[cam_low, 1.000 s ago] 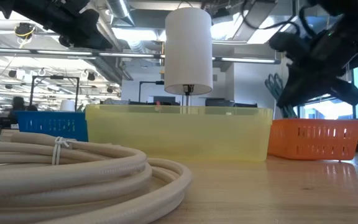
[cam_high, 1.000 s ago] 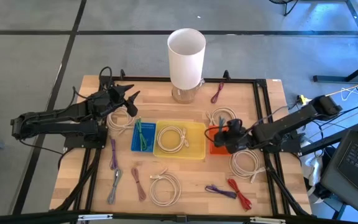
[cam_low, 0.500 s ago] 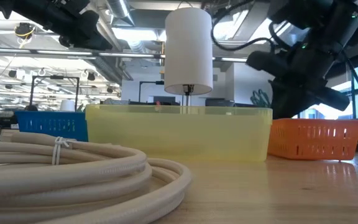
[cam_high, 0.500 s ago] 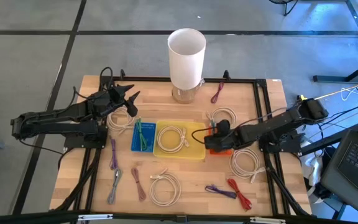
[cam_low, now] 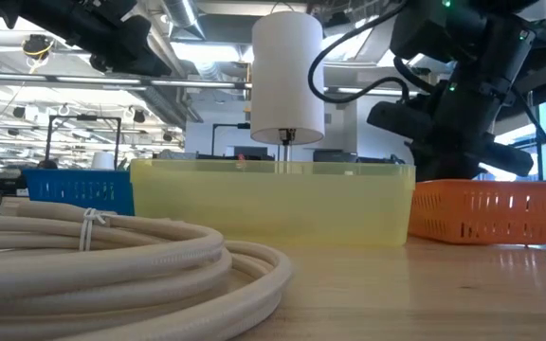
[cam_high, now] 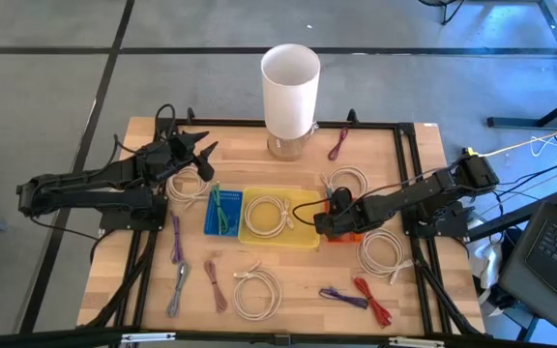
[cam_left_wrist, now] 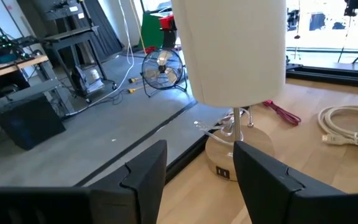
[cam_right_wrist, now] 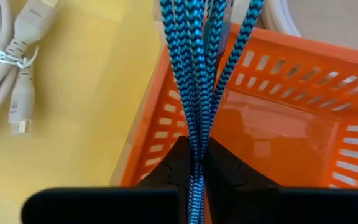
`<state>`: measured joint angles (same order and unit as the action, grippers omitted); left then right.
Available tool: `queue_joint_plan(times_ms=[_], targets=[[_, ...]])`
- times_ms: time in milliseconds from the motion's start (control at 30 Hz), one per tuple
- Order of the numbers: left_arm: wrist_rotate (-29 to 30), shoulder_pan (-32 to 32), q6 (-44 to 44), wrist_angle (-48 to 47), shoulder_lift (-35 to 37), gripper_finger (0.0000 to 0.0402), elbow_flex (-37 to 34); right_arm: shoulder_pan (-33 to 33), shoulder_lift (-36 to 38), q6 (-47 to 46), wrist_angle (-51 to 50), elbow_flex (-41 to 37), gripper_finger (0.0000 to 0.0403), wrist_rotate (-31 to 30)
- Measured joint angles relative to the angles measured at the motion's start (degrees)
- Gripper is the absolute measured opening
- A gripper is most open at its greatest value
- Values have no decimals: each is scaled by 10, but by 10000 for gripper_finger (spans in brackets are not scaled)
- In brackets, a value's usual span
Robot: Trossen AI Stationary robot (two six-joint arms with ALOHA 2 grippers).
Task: Pick & Place USB Port
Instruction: Put the blue patterned USB cable into the orange bin, then put the light brown HDMI cable into the yellow bin
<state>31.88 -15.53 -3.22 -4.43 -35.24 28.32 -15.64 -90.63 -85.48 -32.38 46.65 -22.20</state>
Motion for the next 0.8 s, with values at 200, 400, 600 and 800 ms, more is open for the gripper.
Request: queue_joint_plan(times_ms=[200, 400, 600, 800], targets=[[0, 0, 4, 0, 0, 176, 0, 0, 0, 14, -1, 0, 75, 0], [0, 0, 5, 0, 0, 178, 0, 0, 0, 19, -2, 0, 163, 0], [0, 0, 5, 1, 0, 174, 0, 0, 18, 37, -37, 8, 198, -33], [0, 0, 5, 3, 0, 176, 0, 0, 41, 106, -121, 72, 201, -125]])
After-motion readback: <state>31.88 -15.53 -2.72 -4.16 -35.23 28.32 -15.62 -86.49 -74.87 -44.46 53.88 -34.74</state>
